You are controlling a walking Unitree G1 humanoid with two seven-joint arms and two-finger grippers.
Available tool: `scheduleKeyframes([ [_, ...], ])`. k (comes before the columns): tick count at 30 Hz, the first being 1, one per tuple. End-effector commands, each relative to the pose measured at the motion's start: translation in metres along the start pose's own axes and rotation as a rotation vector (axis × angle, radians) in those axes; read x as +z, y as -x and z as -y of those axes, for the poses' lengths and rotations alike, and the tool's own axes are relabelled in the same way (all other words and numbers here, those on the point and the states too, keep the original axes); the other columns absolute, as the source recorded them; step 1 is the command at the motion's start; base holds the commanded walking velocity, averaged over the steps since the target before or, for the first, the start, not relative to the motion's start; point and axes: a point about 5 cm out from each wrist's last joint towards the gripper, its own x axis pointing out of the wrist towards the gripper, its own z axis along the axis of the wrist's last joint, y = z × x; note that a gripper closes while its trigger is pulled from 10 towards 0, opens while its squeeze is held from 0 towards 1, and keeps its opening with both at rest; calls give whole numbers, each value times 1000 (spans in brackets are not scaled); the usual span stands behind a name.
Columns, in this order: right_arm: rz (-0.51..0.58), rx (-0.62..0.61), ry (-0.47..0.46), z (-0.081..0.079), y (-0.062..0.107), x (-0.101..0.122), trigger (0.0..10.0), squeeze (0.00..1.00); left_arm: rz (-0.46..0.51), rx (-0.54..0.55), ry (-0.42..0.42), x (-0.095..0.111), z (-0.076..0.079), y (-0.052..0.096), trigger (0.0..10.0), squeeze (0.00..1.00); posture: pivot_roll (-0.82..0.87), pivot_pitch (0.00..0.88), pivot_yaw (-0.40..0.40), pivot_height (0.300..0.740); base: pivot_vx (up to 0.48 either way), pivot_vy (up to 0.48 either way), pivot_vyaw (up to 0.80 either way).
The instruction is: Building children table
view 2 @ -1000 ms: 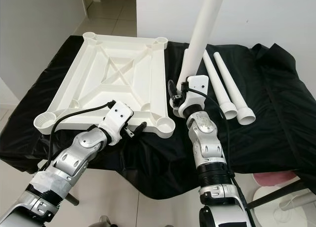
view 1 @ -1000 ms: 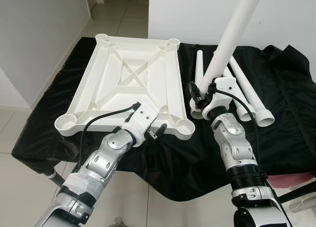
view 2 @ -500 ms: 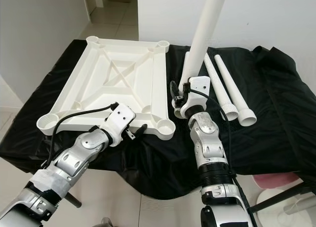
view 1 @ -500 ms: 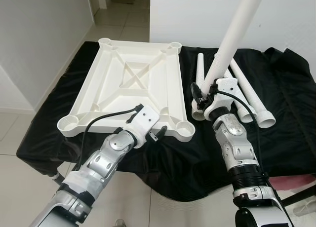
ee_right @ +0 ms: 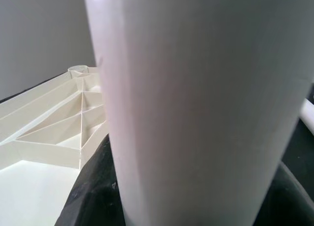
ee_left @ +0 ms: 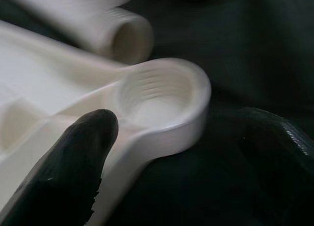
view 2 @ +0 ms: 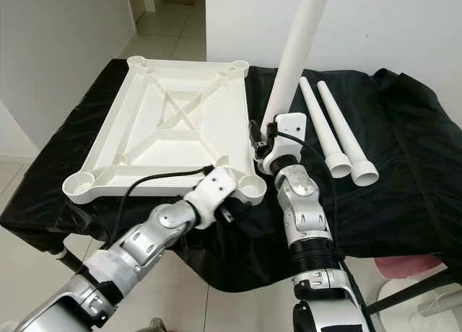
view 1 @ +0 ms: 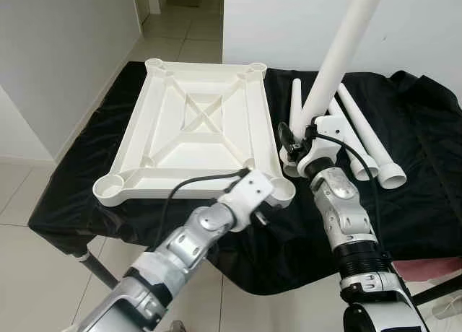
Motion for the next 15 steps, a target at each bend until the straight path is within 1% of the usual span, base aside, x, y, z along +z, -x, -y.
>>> scheduleKeyframes([
  [1,5,13,14,-2,0,0,10000,0,22,-39,3,5,-4,4,10000,0,18,2,-4,740,0,0,0],
  [2,5,13,14,-2,0,0,10000,0,22,-39,3,5,-4,4,10000,0,18,2,-4,740,0,0,0],
  [4,-28,28,7,-3,2,-5,10000,0,41,-27,29,8,-11,12,10000,0,31,16,-9,740,0,0,0],
  [5,-28,28,7,-3,2,-5,10000,0,41,-27,29,8,-11,12,10000,0,31,16,-9,740,0,0,0],
  [9,-60,61,2,-5,5,-11,10000,0,65,-26,67,10,-15,25,10000,0,34,27,-10,740,0,0,0],
  [12,-66,72,1,-6,6,-12,10000,0,75,-16,84,11,-16,28,10000,0,37,34,-12,740,0,0,0],
  [13,-73,87,19,-6,8,-14,10000,0,82,-2,98,12,-19,33,10000,0,42,42,-15,740,0,0,0],
  [14,-73,87,19,-6,8,-14,10000,0,82,-2,98,12,-19,33,10000,0,42,42,-15,740,0,0,0],
  [15,-83,101,43,-8,10,-18,10000,0,87,13,110,13,-22,38,10000,0,43,46,-16,740,0,0,0],
])
